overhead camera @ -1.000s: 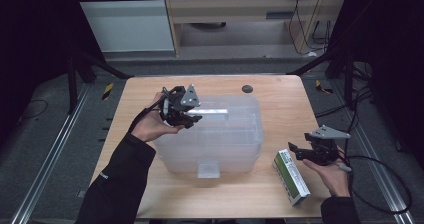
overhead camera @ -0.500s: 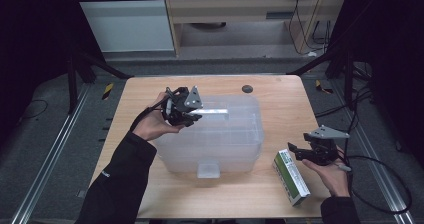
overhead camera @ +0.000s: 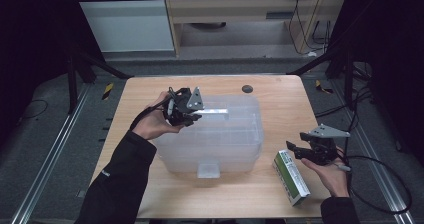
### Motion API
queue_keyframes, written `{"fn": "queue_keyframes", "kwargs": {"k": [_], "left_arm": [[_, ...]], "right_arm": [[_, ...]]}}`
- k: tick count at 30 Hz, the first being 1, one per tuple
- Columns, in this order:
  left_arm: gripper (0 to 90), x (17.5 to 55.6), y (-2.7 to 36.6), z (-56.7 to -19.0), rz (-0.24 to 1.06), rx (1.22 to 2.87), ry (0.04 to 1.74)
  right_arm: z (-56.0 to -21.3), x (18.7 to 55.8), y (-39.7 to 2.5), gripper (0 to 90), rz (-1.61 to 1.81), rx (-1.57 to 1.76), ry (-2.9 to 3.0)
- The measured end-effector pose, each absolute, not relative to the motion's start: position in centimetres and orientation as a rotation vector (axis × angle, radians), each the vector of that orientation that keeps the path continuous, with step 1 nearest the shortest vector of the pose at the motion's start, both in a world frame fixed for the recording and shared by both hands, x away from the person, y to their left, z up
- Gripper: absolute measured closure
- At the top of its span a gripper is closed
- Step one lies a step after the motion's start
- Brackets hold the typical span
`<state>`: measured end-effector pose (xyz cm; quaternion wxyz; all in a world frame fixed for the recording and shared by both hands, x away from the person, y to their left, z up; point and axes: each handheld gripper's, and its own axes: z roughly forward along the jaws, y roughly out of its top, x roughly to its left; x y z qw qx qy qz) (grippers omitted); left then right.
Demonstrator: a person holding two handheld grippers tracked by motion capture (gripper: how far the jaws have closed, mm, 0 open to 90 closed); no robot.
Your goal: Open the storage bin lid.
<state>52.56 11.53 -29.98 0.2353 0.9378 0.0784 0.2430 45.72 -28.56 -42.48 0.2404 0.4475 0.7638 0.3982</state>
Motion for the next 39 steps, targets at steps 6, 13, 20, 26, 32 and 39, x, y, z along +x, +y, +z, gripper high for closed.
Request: {"fn": "queue_keyframes", "kwargs": {"k": [6, 13, 20, 26, 32, 39], "left_arm": [[69.4, 52.7, 11.6, -29.9, 0.668, 2.566, 0.212], [69.5, 52.8, 11.6, -29.8, 0.667, 2.572, 0.210], [69.4, 52.8, 11.5, -29.7, 0.676, 2.575, 0.208], [69.1, 53.1, 11.5, -29.3, 0.695, 2.564, 0.217], [68.7, 53.2, 11.5, -29.1, 0.709, 2.557, 0.231], [68.0, 53.6, 11.5, -28.9, 0.707, 2.546, 0.254]], "right_arm": [[-41.7, 45.4, -27.9, 42.9, 1.120, 1.200, 2.097], [-40.7, 44.9, -27.3, 49.2, 1.154, 1.173, 2.109], [-40.0, 44.6, -26.5, 60.0, 1.177, 1.139, 2.166], [-39.6, 44.3, -25.7, 69.4, 1.201, 1.126, 2.208], [-39.3, 44.1, -25.1, 76.6, 1.217, 1.105, 2.231], [-39.2, 44.0, -24.5, 82.6, 1.224, 1.086, 2.253]]}}
